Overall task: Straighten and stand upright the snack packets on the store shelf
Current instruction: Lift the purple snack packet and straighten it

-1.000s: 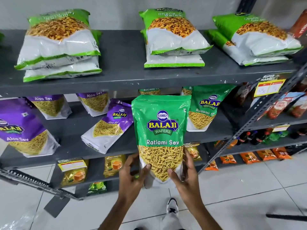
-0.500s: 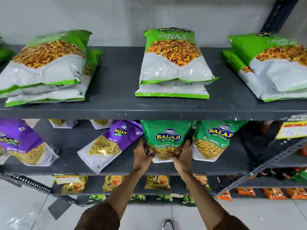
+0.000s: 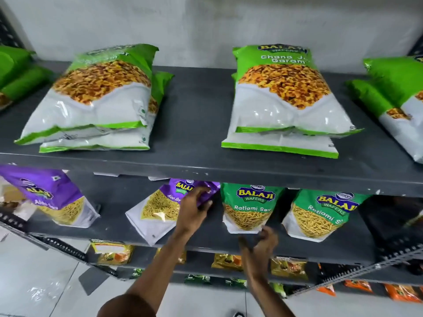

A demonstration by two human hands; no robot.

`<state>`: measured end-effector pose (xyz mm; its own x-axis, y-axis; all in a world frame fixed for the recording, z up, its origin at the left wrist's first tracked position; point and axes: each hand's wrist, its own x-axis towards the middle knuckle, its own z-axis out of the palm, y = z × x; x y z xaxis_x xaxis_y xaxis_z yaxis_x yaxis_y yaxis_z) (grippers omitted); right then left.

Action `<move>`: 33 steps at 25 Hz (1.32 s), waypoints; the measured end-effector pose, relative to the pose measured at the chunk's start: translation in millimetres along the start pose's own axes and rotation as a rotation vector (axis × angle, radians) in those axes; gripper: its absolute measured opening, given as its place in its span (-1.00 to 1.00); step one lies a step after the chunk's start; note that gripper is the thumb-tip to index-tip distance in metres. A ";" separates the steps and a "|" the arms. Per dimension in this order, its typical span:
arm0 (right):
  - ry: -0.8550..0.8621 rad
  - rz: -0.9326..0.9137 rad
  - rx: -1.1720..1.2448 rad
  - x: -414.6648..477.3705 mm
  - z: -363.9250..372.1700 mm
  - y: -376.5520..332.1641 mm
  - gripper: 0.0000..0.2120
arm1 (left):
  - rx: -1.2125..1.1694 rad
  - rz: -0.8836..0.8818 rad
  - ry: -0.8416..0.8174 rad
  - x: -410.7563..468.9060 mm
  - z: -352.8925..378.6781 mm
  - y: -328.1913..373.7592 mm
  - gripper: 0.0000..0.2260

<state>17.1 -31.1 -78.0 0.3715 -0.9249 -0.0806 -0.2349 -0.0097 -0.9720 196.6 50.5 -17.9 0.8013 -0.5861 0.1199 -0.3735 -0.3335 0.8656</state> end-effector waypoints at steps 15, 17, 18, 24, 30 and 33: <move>-0.266 0.240 0.233 -96.3 184.3 -40.5 -0.54 | -0.164 -0.552 -0.062 -14.0 -151.0 -126.8 -0.91; -0.258 0.228 0.281 -118.7 162.8 -39.6 -0.63 | -0.366 -0.560 -0.117 -48.4 -164.7 -124.3 -0.86; -0.281 0.207 0.327 -129.7 151.2 -42.4 -0.64 | -0.422 -0.543 -0.140 -67.1 -171.6 -119.7 -0.79; -0.448 0.097 0.459 -204.5 84.1 -80.2 -0.19 | -0.496 -0.292 -0.092 -170.7 -217.3 -65.6 -0.69; -0.451 0.027 0.374 -227.0 56.8 -86.6 -0.31 | -0.507 -0.225 -0.016 -197.4 -229.4 -46.1 -0.54; -0.468 0.012 0.375 -215.5 58.9 -88.0 -0.37 | -0.521 -0.234 0.004 -191.5 -220.0 -47.1 -0.57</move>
<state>10.5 191.4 12.0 0.7470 -0.6575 -0.0979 0.0599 0.2132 -0.9752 163.5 340.8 25.3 0.8370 -0.5376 -0.1025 0.0930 -0.0449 0.9947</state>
